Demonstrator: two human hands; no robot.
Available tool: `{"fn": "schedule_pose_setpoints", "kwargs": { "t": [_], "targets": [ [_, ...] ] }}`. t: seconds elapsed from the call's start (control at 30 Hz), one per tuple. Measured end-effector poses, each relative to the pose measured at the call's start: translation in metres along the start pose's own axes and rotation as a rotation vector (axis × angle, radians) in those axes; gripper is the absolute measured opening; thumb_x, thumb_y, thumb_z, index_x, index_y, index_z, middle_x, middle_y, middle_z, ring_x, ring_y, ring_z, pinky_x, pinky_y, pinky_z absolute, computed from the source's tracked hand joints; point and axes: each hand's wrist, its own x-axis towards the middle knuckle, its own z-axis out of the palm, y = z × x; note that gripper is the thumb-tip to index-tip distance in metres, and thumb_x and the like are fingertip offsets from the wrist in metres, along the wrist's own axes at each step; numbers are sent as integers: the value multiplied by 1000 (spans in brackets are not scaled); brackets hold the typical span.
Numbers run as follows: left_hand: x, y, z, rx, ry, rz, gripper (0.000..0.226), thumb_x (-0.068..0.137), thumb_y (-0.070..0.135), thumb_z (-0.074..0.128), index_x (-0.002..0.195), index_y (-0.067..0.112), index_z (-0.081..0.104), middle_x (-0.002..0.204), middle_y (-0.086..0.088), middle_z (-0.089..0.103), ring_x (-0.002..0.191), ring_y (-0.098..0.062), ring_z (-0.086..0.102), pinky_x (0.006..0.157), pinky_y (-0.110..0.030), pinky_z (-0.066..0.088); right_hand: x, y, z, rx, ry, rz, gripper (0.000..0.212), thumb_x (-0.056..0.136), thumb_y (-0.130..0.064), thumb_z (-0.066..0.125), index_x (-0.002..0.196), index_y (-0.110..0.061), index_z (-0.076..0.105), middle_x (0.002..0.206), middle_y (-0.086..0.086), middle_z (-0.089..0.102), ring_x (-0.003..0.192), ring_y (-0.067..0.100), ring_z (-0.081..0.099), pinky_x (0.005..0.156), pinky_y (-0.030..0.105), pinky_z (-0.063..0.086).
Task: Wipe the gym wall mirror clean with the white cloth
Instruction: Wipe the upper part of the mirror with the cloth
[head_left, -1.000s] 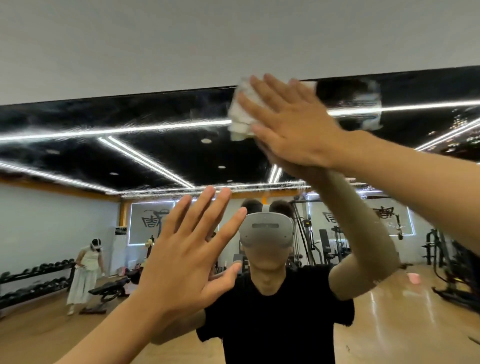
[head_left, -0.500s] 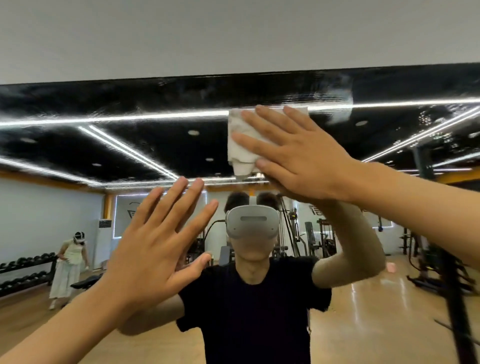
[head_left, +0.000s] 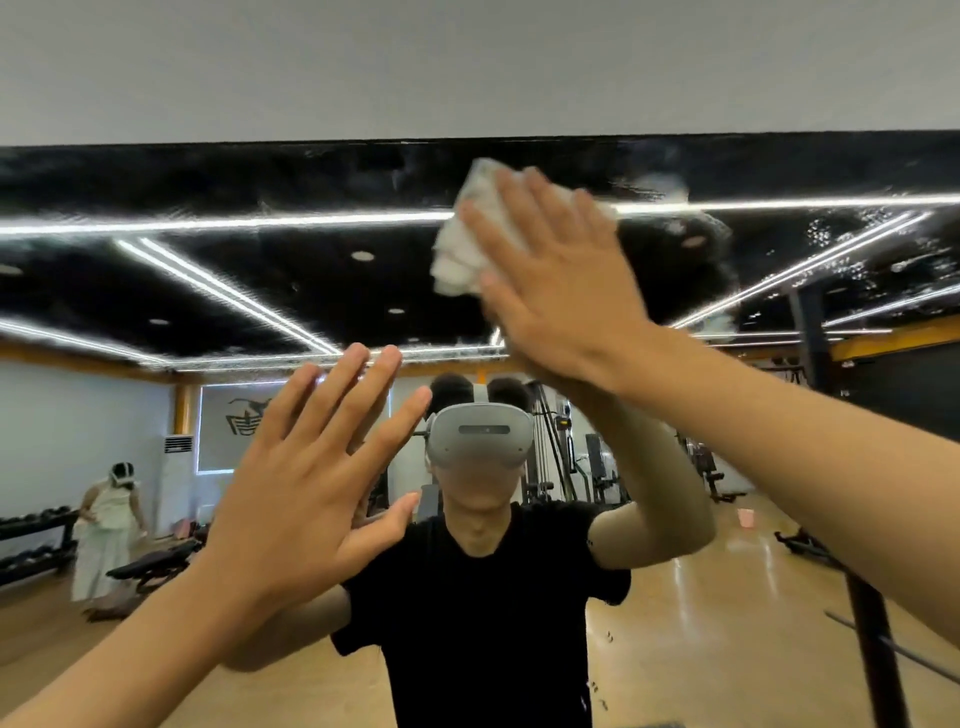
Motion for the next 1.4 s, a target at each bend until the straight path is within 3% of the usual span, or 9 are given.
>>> {"fn": "schedule_pose_setpoints", "kwargs": {
  "t": [0.1,0.2,0.33,0.47,0.7,0.9,1.2,1.33,1.4],
  "targets": [
    [0,-1,-1,-4,9,11,78,100,58,41,167,21,29,177,-12,13,163,-34,13,129,-59,16,9,-26,4,1,-62,-236,64,109,-52,19,169,-30,14,177,8,6,163,28,3,130,53,3],
    [-2,-1,1,4,26,11,80,99,59,43,167,21,28,177,-12,13,163,-34,14,129,-58,14,-6,25,-5,-1,-157,-346,63,109,-58,10,168,-36,6,177,1,1,163,22,-3,132,47,-2],
    [0,1,4,13,28,-5,80,97,60,43,166,21,31,176,-12,16,163,-34,15,128,-60,18,-30,108,-22,-2,-125,-38,67,106,-64,9,168,-37,3,177,1,-1,163,22,-2,131,53,4],
    [1,3,3,6,10,-28,79,98,60,44,166,22,33,176,-11,16,163,-32,13,128,-59,20,3,69,-15,28,-60,117,66,108,-57,12,169,-32,2,177,8,0,163,28,-1,130,55,3],
    [0,0,-1,-18,-27,-32,78,99,61,44,167,27,29,177,-9,13,164,-29,8,130,-57,16,100,-86,2,36,-57,-188,60,112,-50,17,169,-32,6,177,6,-2,163,28,-4,130,54,-2],
    [-2,-2,1,-43,12,-28,77,99,59,45,167,26,30,177,-9,14,164,-30,10,129,-57,18,64,-64,4,1,-98,-447,62,110,-53,13,168,-33,11,177,7,5,163,28,3,131,51,0],
    [0,1,6,-8,38,-22,77,98,59,44,165,22,36,176,-11,17,163,-32,14,127,-60,21,-32,111,-16,15,-102,73,63,108,-56,13,168,-37,7,177,3,1,163,24,-1,131,54,1],
    [1,1,6,-16,53,-28,75,100,60,42,165,23,36,175,-12,19,163,-32,16,127,-60,22,-22,86,-6,31,33,362,61,110,-51,15,167,-30,15,175,12,11,161,35,10,128,60,9],
    [1,1,5,-22,51,-29,75,101,60,41,165,23,35,175,-12,19,163,-32,16,127,-59,21,-16,46,1,43,57,387,60,111,-49,16,168,-30,15,175,12,9,161,35,7,129,59,9]
  ]
}}
